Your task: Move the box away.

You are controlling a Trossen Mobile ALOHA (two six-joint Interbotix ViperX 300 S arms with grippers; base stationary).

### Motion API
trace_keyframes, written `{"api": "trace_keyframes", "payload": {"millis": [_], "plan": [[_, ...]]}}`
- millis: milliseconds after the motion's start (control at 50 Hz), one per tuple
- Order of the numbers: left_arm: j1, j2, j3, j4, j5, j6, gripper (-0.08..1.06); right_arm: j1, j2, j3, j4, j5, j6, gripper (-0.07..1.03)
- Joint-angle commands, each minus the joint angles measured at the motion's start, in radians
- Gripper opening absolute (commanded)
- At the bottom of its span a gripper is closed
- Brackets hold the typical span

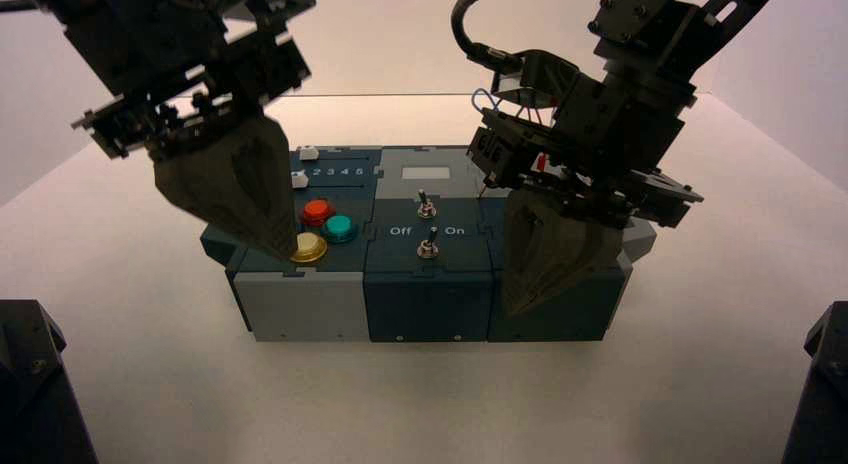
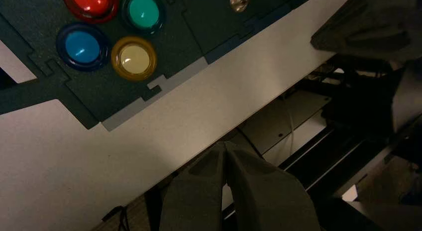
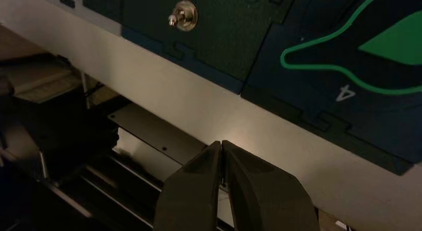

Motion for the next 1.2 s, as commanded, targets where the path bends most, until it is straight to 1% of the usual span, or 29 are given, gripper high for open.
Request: {"api": "trace_keyframes", "payload": {"millis": [20,200,280,340,480,560,760,900,1060,1120,1200], "plan": [[-0.003,0.015,-0.002,0.0,-0.04,-0.002,-0.03,0.006,0.005,-0.009,0.006,-0.02,0.006,-0.02],[-0.002,0.086,-0.02,0.008,-0.048,0.012,-0.03,0.006,0.014,0.003,0.006,-0.038,0.006,-0.02],[-0.003,0.132,-0.04,0.011,-0.046,0.028,-0.03,0.006,0.015,0.006,0.006,-0.046,0.006,-0.02],[-0.003,0.163,-0.051,0.009,-0.044,0.032,-0.03,0.003,0.014,0.006,0.006,-0.052,0.006,-0.02],[-0.003,0.249,-0.086,0.023,-0.055,0.048,-0.03,0.0,0.018,0.006,0.006,-0.08,0.006,-0.02],[-0.003,0.301,-0.106,0.026,-0.064,0.06,-0.03,-0.002,0.021,0.006,0.006,-0.089,0.006,-0.02],[-0.003,0.41,-0.114,0.029,-0.081,0.089,-0.03,-0.005,0.026,0.02,0.006,-0.103,0.008,-0.02],[-0.003,0.434,-0.123,0.038,-0.098,0.095,-0.03,-0.018,0.026,0.023,0.006,-0.106,0.006,-0.02],[0.002,0.439,-0.156,0.058,-0.109,0.095,-0.03,-0.046,0.031,0.017,0.002,-0.107,0.006,-0.02],[0.006,0.439,-0.169,0.067,-0.109,0.095,-0.03,-0.06,0.035,0.014,-0.002,-0.106,0.006,-0.02],[0.032,0.439,-0.181,0.084,-0.106,0.095,-0.03,-0.081,0.051,0.006,-0.008,-0.104,0.006,-0.02]]}}
